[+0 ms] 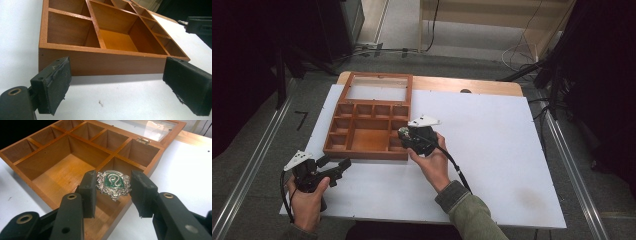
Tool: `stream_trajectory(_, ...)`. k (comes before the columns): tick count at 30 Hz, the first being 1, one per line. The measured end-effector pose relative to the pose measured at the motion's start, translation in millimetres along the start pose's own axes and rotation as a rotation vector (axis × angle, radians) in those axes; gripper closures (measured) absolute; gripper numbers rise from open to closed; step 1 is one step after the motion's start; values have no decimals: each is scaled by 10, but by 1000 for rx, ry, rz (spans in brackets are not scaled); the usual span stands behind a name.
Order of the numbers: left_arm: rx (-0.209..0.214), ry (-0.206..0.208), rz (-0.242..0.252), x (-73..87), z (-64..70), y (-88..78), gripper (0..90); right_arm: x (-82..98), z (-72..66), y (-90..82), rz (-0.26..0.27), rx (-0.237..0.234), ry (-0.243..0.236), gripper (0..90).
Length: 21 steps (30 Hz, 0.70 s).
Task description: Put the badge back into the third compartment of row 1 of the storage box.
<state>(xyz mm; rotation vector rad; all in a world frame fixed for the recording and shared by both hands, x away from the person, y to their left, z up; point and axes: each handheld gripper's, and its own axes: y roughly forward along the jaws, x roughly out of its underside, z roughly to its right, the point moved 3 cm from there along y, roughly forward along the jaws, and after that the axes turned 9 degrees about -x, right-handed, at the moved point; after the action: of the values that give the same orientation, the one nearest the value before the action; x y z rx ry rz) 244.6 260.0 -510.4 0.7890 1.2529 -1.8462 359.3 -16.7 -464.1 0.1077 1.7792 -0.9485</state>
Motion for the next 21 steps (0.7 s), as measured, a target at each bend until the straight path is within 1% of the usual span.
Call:
stream_trajectory(7, 4, -4, 5, -2, 5, 1, 81, -12, 6, 80, -12, -3, 2, 555)
stream_trajectory(21, 10, -5, 7, -4, 16, -4, 81, -120, -7, 234, -14, -3, -3, 555)
